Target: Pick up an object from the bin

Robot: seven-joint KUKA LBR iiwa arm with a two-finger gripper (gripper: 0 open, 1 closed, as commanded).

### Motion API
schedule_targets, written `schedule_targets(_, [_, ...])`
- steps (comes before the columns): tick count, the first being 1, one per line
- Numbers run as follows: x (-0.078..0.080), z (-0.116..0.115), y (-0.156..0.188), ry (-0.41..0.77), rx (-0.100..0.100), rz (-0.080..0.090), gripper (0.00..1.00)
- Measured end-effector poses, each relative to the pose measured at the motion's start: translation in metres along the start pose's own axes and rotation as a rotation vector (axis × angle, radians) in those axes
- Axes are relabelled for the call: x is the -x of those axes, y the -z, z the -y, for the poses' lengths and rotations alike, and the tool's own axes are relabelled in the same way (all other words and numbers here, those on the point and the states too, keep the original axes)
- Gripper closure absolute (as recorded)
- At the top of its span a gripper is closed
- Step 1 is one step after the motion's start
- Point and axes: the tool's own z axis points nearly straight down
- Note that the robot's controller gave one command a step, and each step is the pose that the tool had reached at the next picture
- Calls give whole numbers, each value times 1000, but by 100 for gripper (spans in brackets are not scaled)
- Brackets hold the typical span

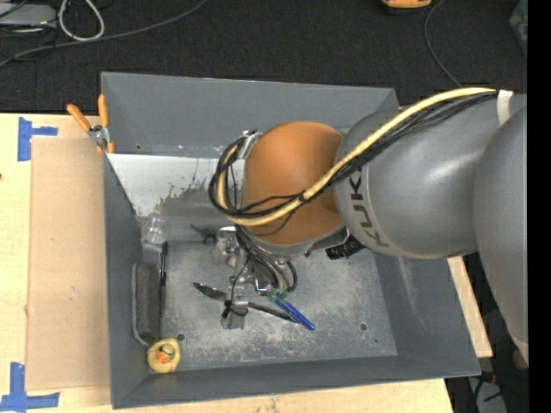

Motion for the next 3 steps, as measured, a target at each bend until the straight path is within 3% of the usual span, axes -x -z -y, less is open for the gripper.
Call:
schedule_targets(1, [2, 1, 1, -4, 1, 5, 0])
schedule_targets(2, [24, 41, -85, -50, 2, 6, 0])
schedule_targets(3, [10, 39, -114, -232, 7, 11, 0])
